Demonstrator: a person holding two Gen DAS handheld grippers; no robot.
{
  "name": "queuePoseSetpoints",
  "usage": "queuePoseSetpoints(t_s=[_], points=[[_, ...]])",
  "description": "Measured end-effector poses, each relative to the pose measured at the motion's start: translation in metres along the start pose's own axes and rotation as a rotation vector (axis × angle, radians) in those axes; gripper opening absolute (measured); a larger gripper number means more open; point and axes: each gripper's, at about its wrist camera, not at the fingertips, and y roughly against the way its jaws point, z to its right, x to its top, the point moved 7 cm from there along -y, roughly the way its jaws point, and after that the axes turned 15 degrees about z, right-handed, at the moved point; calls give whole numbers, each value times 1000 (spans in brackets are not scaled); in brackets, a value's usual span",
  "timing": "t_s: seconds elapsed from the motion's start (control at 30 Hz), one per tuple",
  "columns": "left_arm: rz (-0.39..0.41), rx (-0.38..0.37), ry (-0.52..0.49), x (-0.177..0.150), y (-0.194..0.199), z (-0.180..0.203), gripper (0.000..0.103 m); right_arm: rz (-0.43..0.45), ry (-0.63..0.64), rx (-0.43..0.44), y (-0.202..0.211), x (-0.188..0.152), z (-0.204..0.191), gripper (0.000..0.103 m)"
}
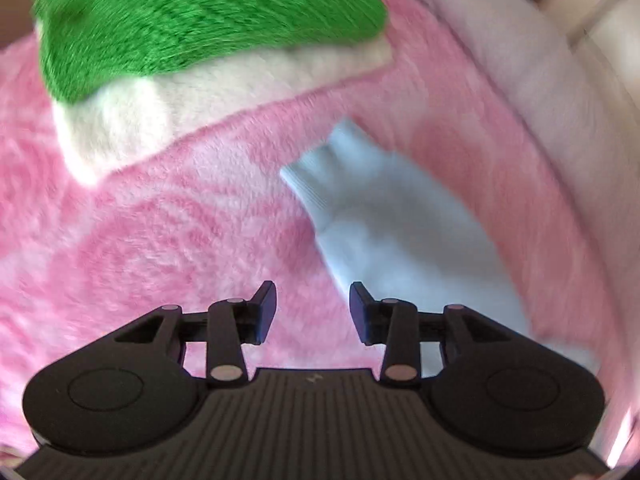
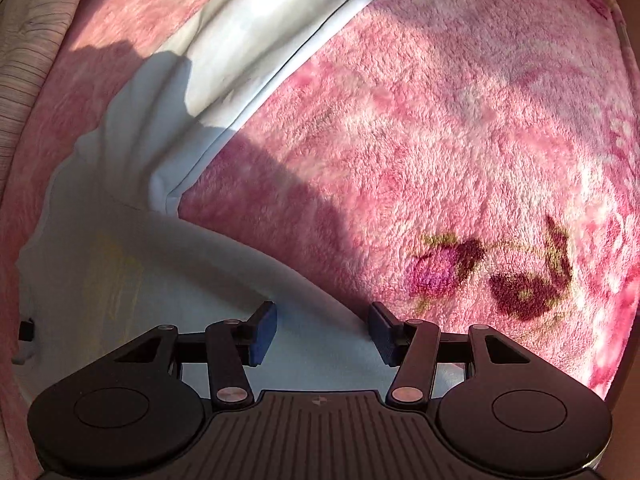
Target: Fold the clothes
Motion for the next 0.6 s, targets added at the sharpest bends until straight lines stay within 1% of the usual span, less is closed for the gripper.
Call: queuePoseSetpoints(t_s=[0.07,0.13,0.17,0.2,0.23,0.27,0.37,0.43,0.47,0.5,0.53,0.57,0.6], points=[[50,-22,68,7,-7,2,37,-1,18,-3,-1,-1,-3,54],[67,-13,86,13,-21,6,37,0,39,-7,-2,-3,-5,54],[62,7,57,13,-26,9,28,2,49,-10,-1,-6,-6,54],[52,36,5,12,-29,11,10,4,58,-12,-1,-9,-7,54],[42,64,-47,11,-33,14,10,6,68,-14,-1,-12,-8,54],[70,78,-107,12,-28,18,6,8,77,-17,0,-15,-9,54],[241,68,-290,10,23,30,6,9,96,-14,2,-18,-9,54],[309,62,-407,-1,55,28,7,16,114,-6,1,-20,-9,54],[299,77,-463,-13,59,21,7,20,122,-1,1,-21,-9,54],[268,96,-513,-27,58,11,10,24,131,3,0,-22,-9,54],[237,114,-563,-40,57,1,10,28,139,8,0,-23,-9,54],[184,142,-586,-54,51,-11,11,31,148,12,0,-24,-9,54],[154,157,-566,-61,50,-18,11,35,157,16,-1,-25,-10,54]])
